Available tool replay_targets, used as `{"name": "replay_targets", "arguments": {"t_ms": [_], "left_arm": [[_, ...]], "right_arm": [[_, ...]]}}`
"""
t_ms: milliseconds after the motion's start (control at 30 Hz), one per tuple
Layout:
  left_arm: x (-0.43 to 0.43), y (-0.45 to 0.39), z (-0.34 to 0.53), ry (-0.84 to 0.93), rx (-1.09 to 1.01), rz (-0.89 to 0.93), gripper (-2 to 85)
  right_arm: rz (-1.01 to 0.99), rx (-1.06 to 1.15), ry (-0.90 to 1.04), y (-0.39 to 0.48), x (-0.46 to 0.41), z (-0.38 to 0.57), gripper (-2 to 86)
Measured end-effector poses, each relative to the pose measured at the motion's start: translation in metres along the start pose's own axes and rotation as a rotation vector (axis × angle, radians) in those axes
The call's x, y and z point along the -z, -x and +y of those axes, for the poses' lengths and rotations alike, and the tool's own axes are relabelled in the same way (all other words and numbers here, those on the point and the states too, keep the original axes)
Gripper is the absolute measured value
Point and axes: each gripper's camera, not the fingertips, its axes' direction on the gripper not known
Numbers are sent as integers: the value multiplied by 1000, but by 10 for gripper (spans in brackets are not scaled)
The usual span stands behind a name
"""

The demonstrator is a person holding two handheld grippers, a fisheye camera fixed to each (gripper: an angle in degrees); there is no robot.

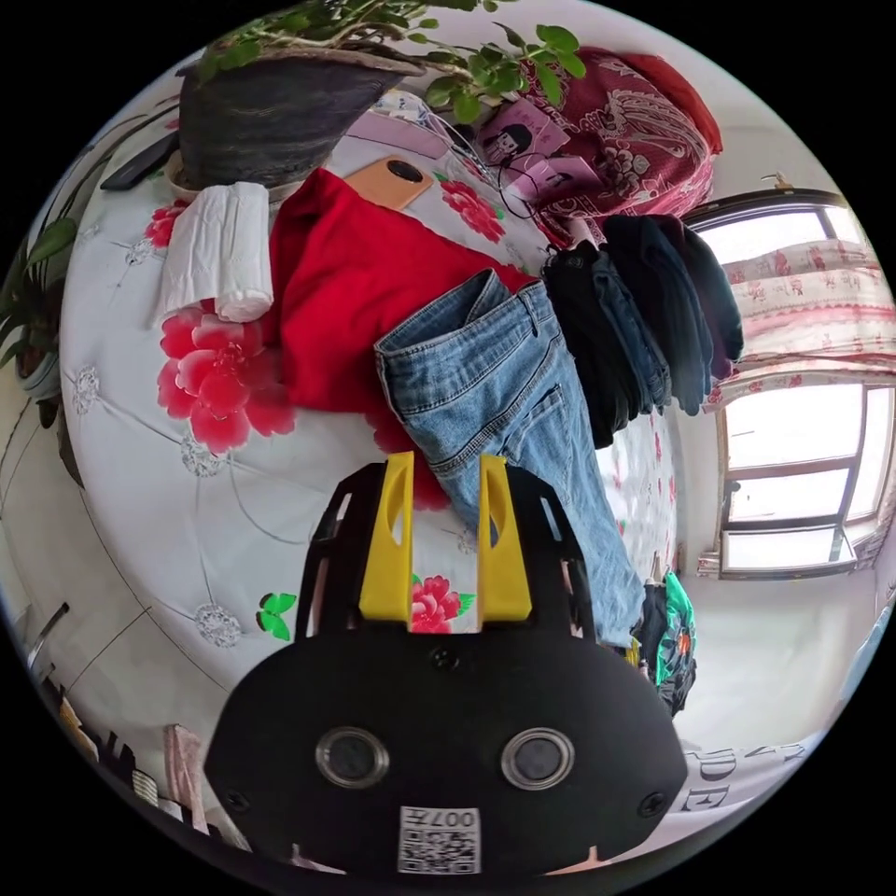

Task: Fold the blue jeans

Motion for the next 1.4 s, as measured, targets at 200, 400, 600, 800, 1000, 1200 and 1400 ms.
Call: {"name": "replay_targets", "arguments": {"t_ms": [200,400,600,800,1000,1200,1400], "left_arm": [[1,21,-1,-3,32,80,112],[-10,30,-11,22,46,154,111],[-11,45,-17,38,42,183,106],[-4,56,-15,53,27,155,106],[-4,57,-17,56,26,150,110],[-17,55,-17,99,39,115,109],[-22,59,-18,97,92,85,91]], "right_arm": [[79,639,92,148,-11,71,13],[408,878,-12,175,0,145,31],[176,213,-14,35,44,90,53],[136,114,-64,-20,70,120,58],[103,119,91,-36,12,119,65],[86,-21,11,-42,-35,103,31],[243,575,81,98,-80,134,1]]}}
